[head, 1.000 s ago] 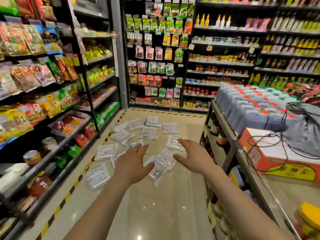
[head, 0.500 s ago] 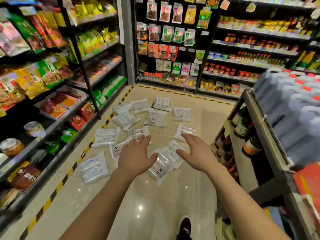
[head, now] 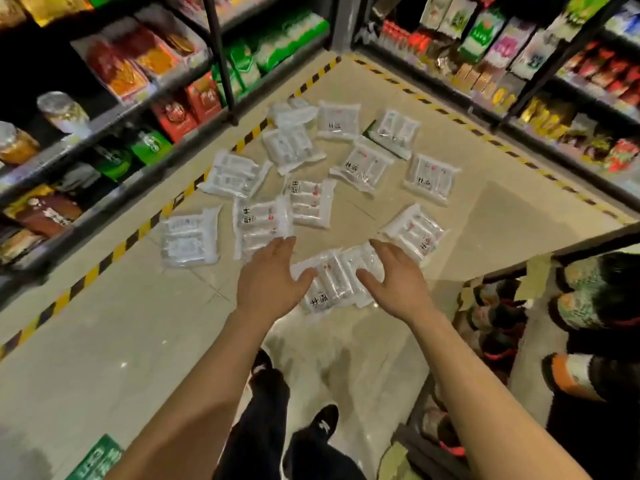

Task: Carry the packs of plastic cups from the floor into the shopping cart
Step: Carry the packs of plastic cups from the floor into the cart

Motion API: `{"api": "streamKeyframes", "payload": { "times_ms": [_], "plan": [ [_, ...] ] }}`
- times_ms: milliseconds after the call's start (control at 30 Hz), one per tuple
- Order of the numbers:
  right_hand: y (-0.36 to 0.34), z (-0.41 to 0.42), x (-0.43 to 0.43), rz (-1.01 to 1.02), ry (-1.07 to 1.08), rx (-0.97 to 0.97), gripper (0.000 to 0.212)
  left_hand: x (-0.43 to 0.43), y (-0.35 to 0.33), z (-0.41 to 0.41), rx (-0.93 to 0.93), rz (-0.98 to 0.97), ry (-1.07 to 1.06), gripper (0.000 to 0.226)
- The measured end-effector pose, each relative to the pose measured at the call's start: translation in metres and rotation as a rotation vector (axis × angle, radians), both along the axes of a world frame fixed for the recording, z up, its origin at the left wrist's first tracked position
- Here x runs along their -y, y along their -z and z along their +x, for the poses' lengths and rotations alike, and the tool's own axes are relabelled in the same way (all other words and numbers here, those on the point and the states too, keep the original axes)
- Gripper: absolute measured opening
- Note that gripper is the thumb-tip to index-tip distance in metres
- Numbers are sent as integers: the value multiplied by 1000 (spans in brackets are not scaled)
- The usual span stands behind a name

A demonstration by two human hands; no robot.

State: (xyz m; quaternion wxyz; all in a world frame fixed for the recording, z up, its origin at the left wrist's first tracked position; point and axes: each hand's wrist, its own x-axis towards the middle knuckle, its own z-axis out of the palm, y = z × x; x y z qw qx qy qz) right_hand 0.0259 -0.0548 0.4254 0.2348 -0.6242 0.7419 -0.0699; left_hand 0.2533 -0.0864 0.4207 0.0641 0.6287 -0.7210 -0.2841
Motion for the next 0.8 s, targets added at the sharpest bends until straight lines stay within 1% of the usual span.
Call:
{"api": "streamKeyframes", "payload": {
  "times_ms": [133,267,367,400,467,533,567,633,800],
  "plan": [
    [58,-12,31,82,23,38,75,31,60,-2,11,85,-42,75],
    [116,-23,70,136,34,64,74,70,125,-8,44,175,-49,71],
    [166,-35,92,175,47,84,70,86,175,-18,81,203,-49,69],
    [170,-35,92,195,66,87,70,86,180,-19,88,215,-48,70],
    [234,-50,115,272,52,117,70,99,243,-36,102,269,-114,71],
    [257,-55,120,317,31,117,70,100,268,-41,106,314,-113,72],
    [283,-61,124,336,20,116,71,101,293,-47,111,343,-129,72],
    [340,-78,133,383,-23,101,72,100,352,-61,126,410,-171,72],
    [480,-122,153,473,-68,47,76,101,499,-92,141,484,-215,68]
  ]
}}
